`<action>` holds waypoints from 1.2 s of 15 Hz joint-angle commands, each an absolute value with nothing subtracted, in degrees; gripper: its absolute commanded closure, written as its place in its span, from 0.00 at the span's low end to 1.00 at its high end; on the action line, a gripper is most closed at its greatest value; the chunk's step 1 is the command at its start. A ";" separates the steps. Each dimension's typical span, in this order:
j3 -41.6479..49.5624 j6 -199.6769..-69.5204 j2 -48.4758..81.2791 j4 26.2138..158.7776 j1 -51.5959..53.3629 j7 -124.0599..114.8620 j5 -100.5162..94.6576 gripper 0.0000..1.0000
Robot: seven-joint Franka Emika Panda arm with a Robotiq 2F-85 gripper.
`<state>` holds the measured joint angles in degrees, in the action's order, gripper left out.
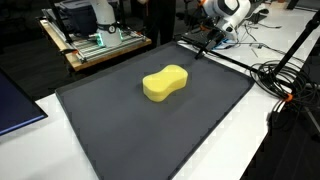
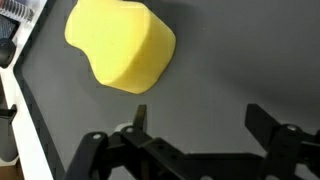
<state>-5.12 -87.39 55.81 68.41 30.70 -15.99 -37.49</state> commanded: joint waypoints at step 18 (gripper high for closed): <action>-6.18 -113.86 20.76 109.83 10.14 -14.11 -12.98 0.00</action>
